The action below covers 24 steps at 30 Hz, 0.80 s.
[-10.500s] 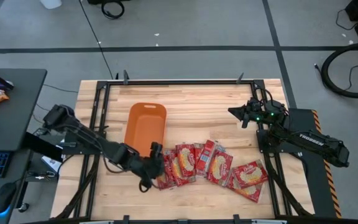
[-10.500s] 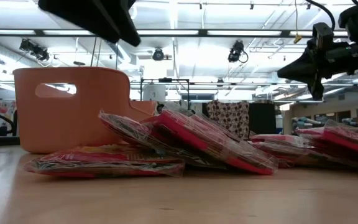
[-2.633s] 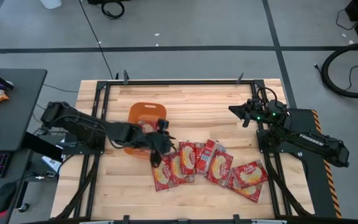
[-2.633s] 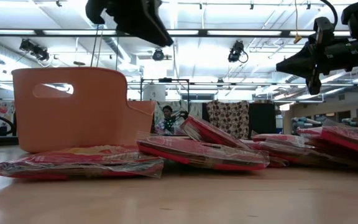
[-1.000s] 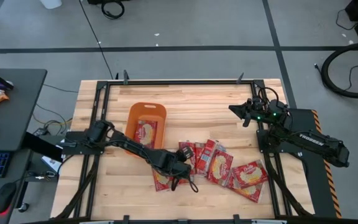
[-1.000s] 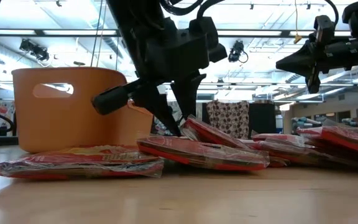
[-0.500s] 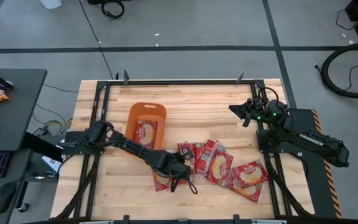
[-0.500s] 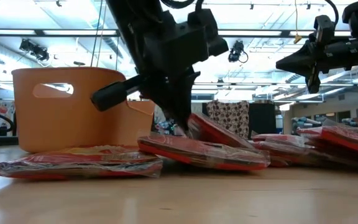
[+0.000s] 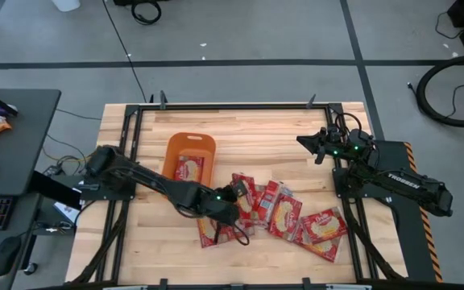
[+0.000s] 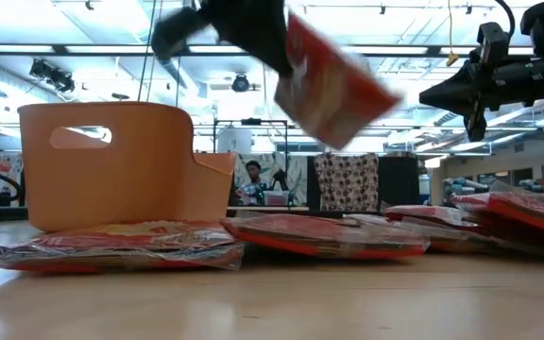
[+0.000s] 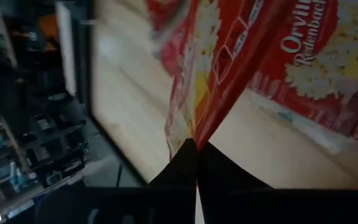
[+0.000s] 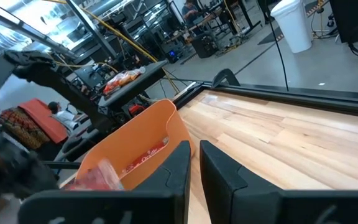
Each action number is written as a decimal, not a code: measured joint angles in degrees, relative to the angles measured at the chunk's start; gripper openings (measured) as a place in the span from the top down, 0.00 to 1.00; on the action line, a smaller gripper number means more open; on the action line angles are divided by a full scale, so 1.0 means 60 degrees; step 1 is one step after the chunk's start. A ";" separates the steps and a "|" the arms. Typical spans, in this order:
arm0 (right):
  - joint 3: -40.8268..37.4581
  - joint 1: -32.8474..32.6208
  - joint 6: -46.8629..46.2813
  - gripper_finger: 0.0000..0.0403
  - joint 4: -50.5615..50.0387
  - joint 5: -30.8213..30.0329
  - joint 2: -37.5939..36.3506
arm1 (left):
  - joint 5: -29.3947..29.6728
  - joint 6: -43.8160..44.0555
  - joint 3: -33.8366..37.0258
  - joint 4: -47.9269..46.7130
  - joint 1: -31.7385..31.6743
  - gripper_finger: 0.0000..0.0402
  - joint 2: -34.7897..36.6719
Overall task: Sort popcorn bags into baskets
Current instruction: Put the red popcorn bag into the orange bin
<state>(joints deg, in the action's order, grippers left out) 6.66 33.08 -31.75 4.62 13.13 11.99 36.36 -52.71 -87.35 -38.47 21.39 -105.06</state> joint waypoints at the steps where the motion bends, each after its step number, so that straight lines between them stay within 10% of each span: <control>1: 0.0000 0.0000 -0.0003 0.90 0.0004 0.0000 -0.0003 | 0.0013 0.0003 0.0003 -0.0151 0.0000 1.00 0.0218; 10: 0.0000 0.0004 -0.0003 0.90 -0.0004 -0.0004 0.0000 | 0.0468 0.1183 0.0251 -0.2418 -0.0270 1.00 0.1720; 24: 0.0000 0.0000 -0.0003 0.90 -0.0001 -0.0004 -0.0003 | 0.1749 0.0179 0.4330 -0.2037 -0.1200 1.00 0.4104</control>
<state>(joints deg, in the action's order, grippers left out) 6.66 33.08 -31.77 4.62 13.10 11.97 46.85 -51.64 -61.37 -50.69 14.19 -80.44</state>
